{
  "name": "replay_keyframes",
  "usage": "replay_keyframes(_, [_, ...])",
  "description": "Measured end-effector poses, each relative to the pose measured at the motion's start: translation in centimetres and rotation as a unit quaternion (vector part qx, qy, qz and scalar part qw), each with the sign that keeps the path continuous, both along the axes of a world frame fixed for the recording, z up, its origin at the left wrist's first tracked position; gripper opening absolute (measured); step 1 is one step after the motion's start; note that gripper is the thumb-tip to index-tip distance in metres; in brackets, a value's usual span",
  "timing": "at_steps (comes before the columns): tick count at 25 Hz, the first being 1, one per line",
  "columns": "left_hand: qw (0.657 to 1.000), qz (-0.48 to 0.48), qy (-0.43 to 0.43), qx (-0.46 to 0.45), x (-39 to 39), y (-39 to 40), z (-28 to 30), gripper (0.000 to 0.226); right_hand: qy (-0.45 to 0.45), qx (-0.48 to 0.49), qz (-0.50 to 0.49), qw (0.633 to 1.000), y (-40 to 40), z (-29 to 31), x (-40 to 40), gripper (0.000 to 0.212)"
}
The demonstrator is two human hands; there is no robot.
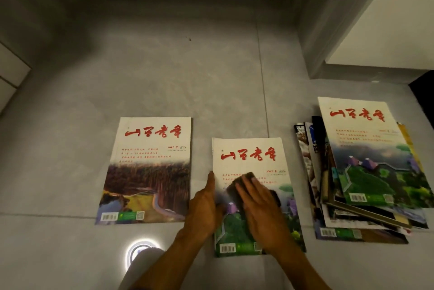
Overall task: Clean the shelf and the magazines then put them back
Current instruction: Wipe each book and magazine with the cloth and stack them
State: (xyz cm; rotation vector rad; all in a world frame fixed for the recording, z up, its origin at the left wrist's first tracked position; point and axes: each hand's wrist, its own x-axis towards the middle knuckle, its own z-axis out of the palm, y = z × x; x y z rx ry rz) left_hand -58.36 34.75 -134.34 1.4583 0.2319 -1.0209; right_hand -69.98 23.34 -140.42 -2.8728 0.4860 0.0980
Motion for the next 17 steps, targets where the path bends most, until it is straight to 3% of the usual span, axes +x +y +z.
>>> replay_keyframes(1, [1.0,0.004,0.008,0.01,0.1,0.0,0.0,0.029,0.028,0.031,-0.082,0.996,-1.8,0.7,0.3,0.094])
replay_keyframes(3, [0.998,-0.007,0.015,0.053,0.7,-0.3,-0.2,0.044,0.063,0.06,-0.18,0.98,-3.4,1.0,1.3,0.096])
replay_keyframes(5, [0.986,-0.116,-0.015,0.116,1.4,-0.5,-0.1,0.056,0.094,0.04,-0.111,0.989,-3.2,1.8,1.8,0.093])
replay_keyframes(7, [0.929,-0.292,-0.107,0.2,2.4,-0.6,0.7,0.05,0.112,0.04,-0.007,0.993,-4.4,3.6,1.7,0.084])
replay_keyframes(9, [0.844,-0.422,-0.213,0.255,3.3,-1.1,0.7,0.081,0.196,0.055,0.077,0.976,-7.2,5.7,1.5,0.075])
replay_keyframes(10, [0.814,-0.466,-0.237,0.254,3.8,-1.6,0.5,0.094,0.242,0.091,0.086,0.962,-8.3,6.9,1.5,0.075])
replay_keyframes(11, [0.806,-0.48,-0.246,0.244,4.1,-2.0,0.6,0.1,0.267,0.138,0.073,0.951,-9.0,7.9,1.6,0.076])
replay_keyframes(14, [0.826,-0.457,-0.237,0.228,4.5,-2.4,0.6,0.093,0.242,0.201,0.01,0.949,-9.1,10.0,2.5,0.074])
replay_keyframes(17, [0.901,-0.35,-0.171,0.19,5.2,-2.9,0.9,0.07,0.297,0.143,0.015,0.944,-9.1,10.3,2.7,0.072])
